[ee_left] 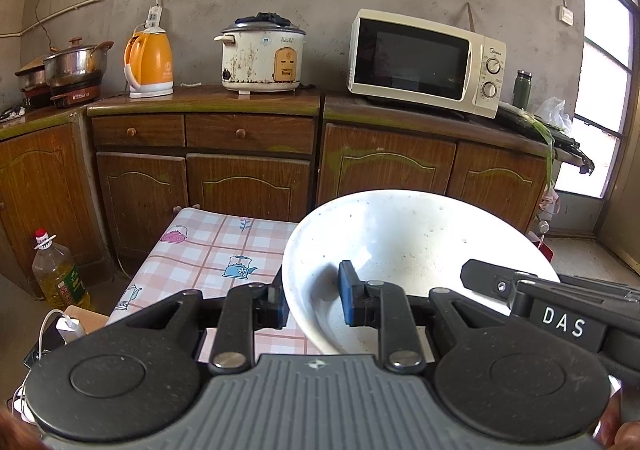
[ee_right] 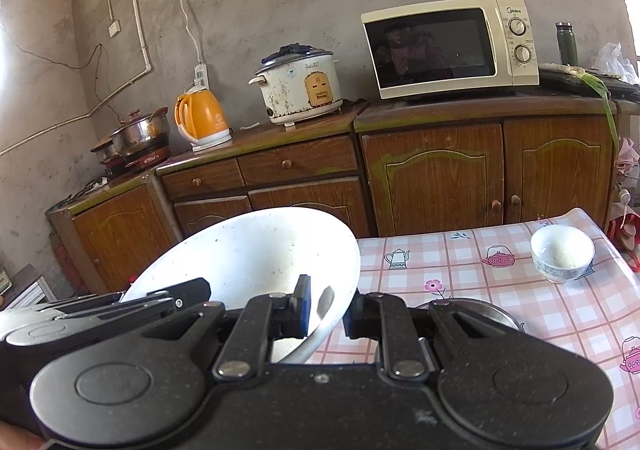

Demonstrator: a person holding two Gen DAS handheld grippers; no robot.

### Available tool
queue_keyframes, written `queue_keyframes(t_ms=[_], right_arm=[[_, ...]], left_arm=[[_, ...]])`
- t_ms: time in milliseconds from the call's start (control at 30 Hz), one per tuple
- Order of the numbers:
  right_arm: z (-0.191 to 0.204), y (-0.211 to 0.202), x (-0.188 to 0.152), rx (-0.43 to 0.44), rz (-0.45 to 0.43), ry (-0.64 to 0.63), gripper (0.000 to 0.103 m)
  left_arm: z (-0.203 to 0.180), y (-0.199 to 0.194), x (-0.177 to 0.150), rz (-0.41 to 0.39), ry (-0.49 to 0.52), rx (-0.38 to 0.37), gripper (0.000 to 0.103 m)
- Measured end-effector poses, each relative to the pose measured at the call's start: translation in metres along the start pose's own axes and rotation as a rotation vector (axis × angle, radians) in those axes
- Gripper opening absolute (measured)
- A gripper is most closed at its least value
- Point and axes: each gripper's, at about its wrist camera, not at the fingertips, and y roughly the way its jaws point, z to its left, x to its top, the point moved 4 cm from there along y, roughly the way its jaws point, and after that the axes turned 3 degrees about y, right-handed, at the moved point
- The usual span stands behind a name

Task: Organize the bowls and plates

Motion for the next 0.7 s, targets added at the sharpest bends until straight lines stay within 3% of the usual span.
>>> queue_keyframes(t_ms=[700], right_arm=[[-0.004, -0.029, -0.029, -0.013, -0.015, -0.005, 0.021]], left_arm=[[-0.010, -0.016, -0.022, 0.008, 0.010, -0.015, 0.025]])
